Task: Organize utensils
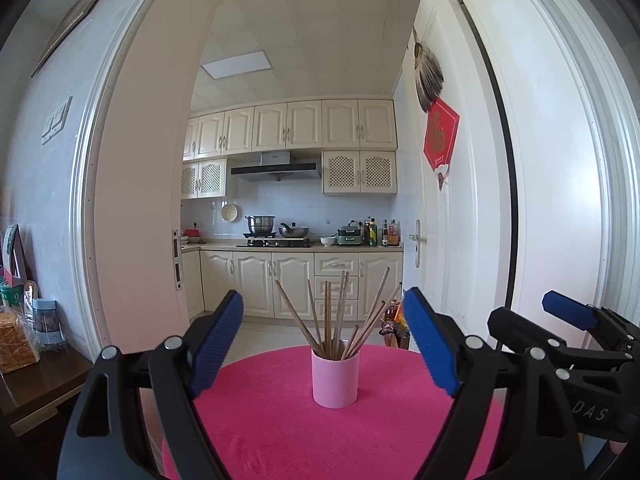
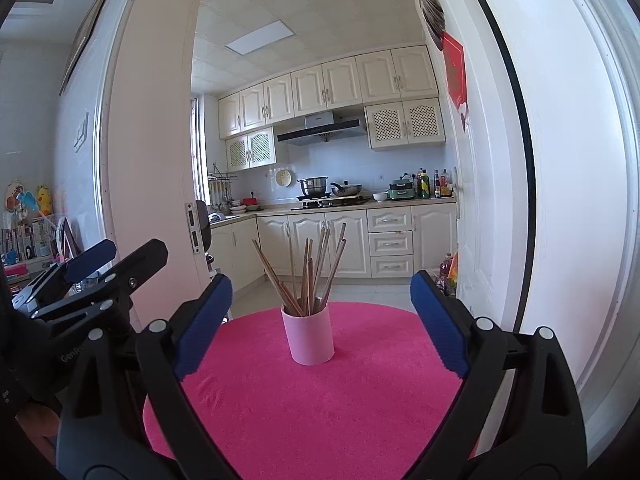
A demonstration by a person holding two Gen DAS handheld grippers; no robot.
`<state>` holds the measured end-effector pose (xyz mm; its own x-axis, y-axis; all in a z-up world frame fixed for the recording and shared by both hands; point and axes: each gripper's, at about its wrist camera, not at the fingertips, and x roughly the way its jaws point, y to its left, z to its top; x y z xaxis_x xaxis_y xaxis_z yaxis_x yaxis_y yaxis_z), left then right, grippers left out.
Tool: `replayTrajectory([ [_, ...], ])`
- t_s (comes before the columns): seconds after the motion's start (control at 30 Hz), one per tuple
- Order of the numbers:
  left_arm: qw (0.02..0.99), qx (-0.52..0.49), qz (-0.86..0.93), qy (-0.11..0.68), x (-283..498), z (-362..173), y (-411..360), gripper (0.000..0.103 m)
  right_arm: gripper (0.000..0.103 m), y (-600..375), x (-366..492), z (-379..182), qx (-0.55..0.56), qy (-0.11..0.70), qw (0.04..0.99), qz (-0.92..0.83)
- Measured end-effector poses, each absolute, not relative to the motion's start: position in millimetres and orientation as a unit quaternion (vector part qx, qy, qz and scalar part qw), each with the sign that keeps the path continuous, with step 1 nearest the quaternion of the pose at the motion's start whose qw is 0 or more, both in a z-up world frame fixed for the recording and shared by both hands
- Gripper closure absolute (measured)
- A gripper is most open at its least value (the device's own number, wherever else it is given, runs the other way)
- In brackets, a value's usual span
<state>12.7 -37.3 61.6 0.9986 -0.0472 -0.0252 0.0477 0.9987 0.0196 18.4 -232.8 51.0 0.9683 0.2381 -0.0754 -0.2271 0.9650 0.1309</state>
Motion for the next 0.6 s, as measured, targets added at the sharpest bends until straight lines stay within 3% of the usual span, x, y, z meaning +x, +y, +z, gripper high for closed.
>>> replayTrajectory([
  [0.6,0.999,0.018,-0.024,0.015,20.6,54.8,-48.7,0.022,0.014,-244.7,20.7,46.1,0.067,0.053,0.99,0.111],
])
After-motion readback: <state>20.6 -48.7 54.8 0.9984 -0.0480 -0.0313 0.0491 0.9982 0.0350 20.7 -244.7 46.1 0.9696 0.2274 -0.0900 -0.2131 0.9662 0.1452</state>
